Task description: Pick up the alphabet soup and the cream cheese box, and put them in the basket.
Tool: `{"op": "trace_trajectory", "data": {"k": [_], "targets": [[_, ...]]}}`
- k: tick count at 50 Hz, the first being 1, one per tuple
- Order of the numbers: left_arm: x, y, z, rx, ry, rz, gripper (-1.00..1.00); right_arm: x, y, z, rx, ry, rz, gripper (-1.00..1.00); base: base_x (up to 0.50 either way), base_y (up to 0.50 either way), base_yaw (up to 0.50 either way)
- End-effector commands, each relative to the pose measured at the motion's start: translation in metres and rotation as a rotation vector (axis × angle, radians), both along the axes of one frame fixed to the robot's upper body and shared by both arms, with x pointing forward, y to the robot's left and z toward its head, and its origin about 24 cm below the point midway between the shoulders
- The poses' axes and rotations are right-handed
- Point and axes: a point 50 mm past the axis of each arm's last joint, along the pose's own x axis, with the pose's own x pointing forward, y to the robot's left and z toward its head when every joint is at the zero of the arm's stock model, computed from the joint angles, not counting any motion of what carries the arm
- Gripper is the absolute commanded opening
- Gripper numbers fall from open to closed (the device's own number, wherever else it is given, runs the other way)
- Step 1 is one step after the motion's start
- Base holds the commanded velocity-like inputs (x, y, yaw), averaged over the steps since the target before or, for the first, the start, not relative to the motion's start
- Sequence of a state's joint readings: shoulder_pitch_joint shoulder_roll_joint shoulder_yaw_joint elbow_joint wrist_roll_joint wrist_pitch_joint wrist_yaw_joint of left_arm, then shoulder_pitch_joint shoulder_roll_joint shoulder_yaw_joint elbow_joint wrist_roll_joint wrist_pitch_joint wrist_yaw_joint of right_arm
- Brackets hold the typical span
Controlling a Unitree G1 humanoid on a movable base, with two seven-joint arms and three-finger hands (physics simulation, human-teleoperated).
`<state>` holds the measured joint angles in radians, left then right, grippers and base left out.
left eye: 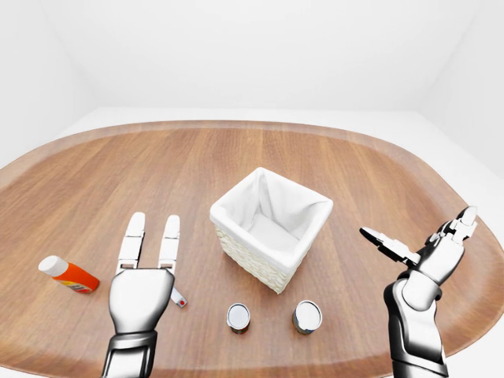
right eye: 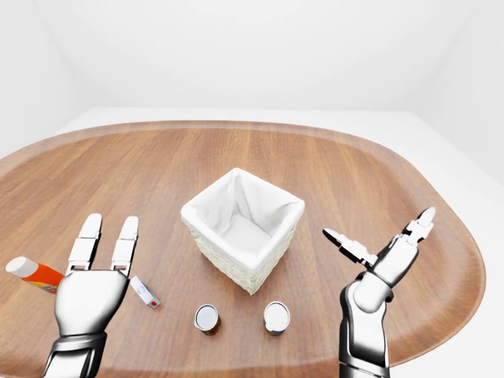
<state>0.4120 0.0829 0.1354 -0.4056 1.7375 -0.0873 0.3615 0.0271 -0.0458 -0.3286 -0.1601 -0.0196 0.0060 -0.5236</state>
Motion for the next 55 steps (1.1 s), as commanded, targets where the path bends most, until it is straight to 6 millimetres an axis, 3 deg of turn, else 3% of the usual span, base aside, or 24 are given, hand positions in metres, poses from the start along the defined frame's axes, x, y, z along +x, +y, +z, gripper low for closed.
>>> {"op": "trace_trajectory", "data": {"k": [1, 17, 55], "targets": [[-0.004, -0.008, -0.026, 0.027, 0.065, -0.073, 1.00, 0.000, 0.000, -0.001, -0.001, 0.001, 0.000, 1.00, 0.00, 0.00, 0.00], [-0.007, -0.018, -0.057, 0.040, 0.144, -0.180, 1.00, 0.000, 0.000, -0.001, 0.000, 0.000, 0.000, 1.00, 0.00, 0.00, 0.00], [-0.008, -0.003, -0.107, -0.017, 0.360, -0.141, 1.00, 0.000, 0.000, -0.001, -0.004, 0.004, 0.001, 1.00, 0.00, 0.00, 0.00]]}}
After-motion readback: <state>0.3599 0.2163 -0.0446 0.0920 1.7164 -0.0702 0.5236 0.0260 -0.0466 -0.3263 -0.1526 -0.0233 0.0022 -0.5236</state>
